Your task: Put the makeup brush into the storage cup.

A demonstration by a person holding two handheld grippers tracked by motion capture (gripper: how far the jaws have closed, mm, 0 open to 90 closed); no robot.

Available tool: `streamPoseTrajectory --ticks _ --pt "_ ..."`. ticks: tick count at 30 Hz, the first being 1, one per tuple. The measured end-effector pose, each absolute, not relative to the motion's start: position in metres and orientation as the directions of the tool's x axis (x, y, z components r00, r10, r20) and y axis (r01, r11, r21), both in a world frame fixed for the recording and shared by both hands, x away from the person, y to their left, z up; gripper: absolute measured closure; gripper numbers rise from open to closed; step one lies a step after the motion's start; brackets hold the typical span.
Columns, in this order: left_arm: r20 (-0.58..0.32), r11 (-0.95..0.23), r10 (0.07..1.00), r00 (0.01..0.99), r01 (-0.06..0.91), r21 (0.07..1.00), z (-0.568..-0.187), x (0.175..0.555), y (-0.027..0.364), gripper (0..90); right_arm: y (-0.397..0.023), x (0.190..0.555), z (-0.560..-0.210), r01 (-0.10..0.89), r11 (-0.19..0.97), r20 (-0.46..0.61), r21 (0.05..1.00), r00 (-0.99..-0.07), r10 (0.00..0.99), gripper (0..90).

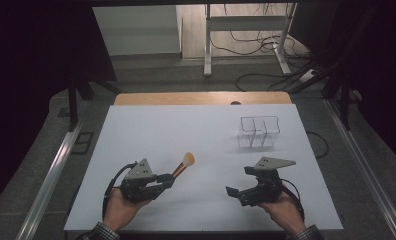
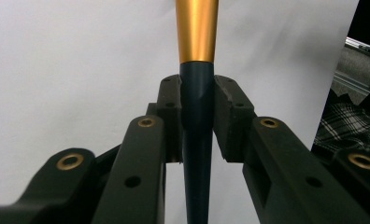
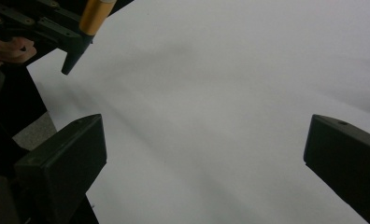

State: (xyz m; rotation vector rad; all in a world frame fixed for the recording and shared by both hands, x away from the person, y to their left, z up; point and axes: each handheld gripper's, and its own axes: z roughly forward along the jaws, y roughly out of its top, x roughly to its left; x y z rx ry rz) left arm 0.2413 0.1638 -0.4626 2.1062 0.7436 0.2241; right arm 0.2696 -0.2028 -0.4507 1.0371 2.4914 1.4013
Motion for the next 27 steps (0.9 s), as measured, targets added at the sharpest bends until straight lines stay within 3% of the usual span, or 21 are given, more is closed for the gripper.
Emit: streamPoseTrajectory --ticks 27 --pt "-0.126 -0.437 0.560 0.819 0.422 0.794 -0.466 0.243 0.141 74.3 -0.162 0.277 -0.448 0.519 0.327 0.284 0.790 -0.782 0.554 0.0"
